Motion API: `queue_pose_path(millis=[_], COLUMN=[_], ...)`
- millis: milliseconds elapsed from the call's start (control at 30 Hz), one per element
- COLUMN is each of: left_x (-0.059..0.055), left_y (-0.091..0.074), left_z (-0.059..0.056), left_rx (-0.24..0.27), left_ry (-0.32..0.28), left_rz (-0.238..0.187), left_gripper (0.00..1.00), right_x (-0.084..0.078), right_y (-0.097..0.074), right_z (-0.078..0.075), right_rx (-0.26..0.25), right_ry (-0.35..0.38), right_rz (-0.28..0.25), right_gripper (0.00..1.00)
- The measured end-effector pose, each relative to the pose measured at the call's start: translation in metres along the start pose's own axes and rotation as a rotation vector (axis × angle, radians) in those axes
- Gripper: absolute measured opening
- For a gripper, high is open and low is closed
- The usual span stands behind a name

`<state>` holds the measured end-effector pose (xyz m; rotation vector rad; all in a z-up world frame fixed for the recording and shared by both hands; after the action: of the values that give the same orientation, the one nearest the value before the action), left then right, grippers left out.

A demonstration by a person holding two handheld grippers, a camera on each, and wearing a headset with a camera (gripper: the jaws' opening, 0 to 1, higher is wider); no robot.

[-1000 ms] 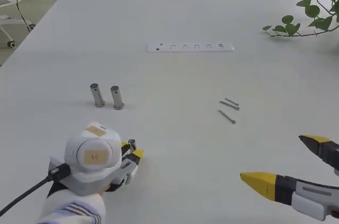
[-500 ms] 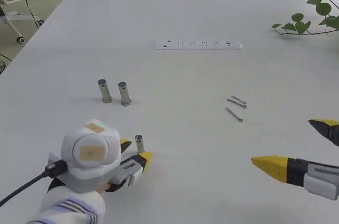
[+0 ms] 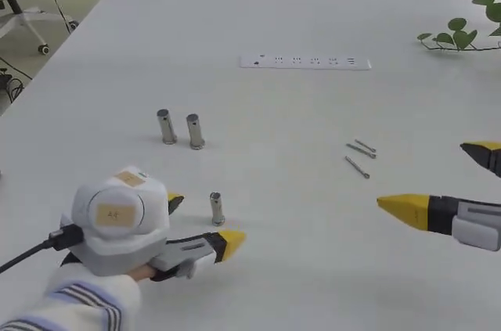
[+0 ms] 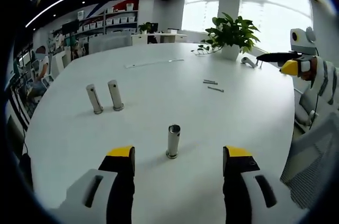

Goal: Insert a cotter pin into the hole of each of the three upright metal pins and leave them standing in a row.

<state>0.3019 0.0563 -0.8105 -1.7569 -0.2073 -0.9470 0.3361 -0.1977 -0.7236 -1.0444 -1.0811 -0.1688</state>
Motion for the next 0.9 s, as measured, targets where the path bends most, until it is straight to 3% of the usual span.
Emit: queue_pose_path(millis=[267, 467, 800, 900], left_x=[-0.009, -0.016, -0.017, -0.016], left_y=[-0.007, -0.012, -0.019, -0.022], left_z=[-0.01, -0.019, -0.026, -0.024], left_rx=[-0.023, -0.046, -0.072, -0.066], left_ry=[0.025, 0.04, 0.052, 0.042], left_rz=[0.011, 0.024, 0.034, 0.012], left_gripper=[0.82, 1.0, 0.99, 0.99], right_x=[0.005, 0.009, 0.011, 0.01], right_y=[0.003, 0.002, 0.009, 0.015], right_z=[-0.005, -0.013, -0.026, -0.029], right_rx=[0.023, 0.027, 0.038, 0.05], right_ry=[0.002, -0.008, -0.062, -0.09], right_rz=[0.001, 0.011, 0.063, 0.092], right_gripper=[0.97, 0.96, 0.95, 0.92])
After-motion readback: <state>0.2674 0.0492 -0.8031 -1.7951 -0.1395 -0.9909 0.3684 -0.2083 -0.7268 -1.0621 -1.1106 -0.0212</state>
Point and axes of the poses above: the centre of the closed fingertips' face, and the gripper's own axes: y roughly forward along the fingers, z roughly to its left, x roughly out of its top, the point moved 2 cm from there along -y, roughly backward along the fingers, and after that the axes turned 12 degrees about z, right-handed, at the moved point
